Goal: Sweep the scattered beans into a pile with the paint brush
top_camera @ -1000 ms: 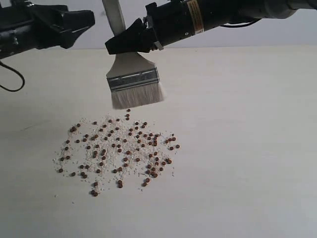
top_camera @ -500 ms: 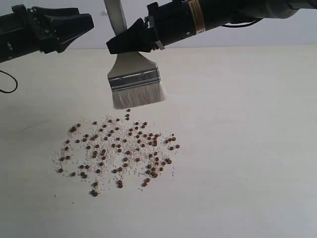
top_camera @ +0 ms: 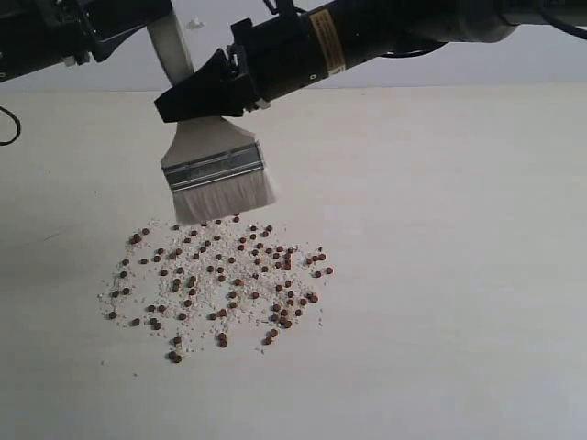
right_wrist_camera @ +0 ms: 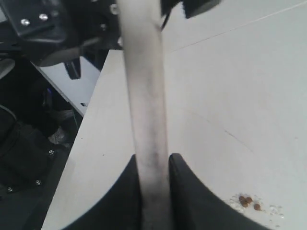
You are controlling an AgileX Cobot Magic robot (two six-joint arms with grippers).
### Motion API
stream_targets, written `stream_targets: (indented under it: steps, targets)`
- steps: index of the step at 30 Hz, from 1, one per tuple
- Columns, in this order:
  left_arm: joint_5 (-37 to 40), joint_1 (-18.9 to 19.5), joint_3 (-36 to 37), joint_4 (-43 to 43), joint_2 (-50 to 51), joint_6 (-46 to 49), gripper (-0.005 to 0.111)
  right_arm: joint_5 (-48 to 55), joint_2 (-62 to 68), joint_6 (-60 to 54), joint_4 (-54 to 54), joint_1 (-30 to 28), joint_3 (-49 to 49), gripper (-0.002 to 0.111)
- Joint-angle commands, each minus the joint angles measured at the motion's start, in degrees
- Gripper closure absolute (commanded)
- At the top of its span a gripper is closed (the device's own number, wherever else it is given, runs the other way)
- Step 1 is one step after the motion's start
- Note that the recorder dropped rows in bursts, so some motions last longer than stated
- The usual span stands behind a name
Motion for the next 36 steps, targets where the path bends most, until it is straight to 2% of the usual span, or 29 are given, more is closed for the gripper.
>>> stream_targets:
  steps: [1, 11, 13, 15, 17, 18, 25, 29, 34, 36]
  targets:
    - [-0.4, -0.4, -0.3, -0.6, -0.4, -0.4, 0.043, -0.4, -0.7, -1.6, 0.8, 1.4, -0.2, 0.108]
    - [-0.4, -0.2, -0.3, -1.4, -0.4, -0.4, 0.045, -0.4, -0.7, -1.3, 0.8, 1.2, -0.2, 0.108]
    - [-0.4, -0.2, -0.3, -0.9, -0.4, -0.4, 0.056, -0.4, -0.7, -1.3, 0.8, 1.2, -0.2, 0.108]
    - [-0.4, -0.2, -0.3, -0.5, -0.4, -0.4, 0.076, -0.4, -0.7, -1.3, 0.8, 1.2, -0.2, 0.108]
    - [-0.4, -0.2, -0.3, -0.1, -0.4, -0.4, 0.102, -0.4, -0.7, -1.3, 0.8, 1.2, -0.2, 0.108]
    - [-0.4, -0.2, -0.3, 0.0, -0.4, -0.2, 0.106, -0.4, -0.7, -1.3, 0.8, 1.2, -0.2, 0.108]
    - [-0.4, -0.2, -0.3, 1.1, -0.4, -0.9, 0.107, -0.4, -0.7, -1.4, 0.8, 1.2, -0.2, 0.107]
    - [-0.4, -0.2, -0.3, 1.1, -0.4, -1.9, 0.107, -0.4, -0.7, -2.9, 1.0, 1.2, -0.3, 0.093]
    - [-0.4, -0.2, -0.3, 1.2, -0.4, -3.0, 0.107, -0.4, -0.8, -3.0, 2.0, 1.2, -0.3, 0.062]
    - [-0.4, -0.2, -0.3, 1.3, -0.4, -3.2, 0.107, -0.4, -0.8, -3.3, 2.5, 1.2, -0.3, 0.054]
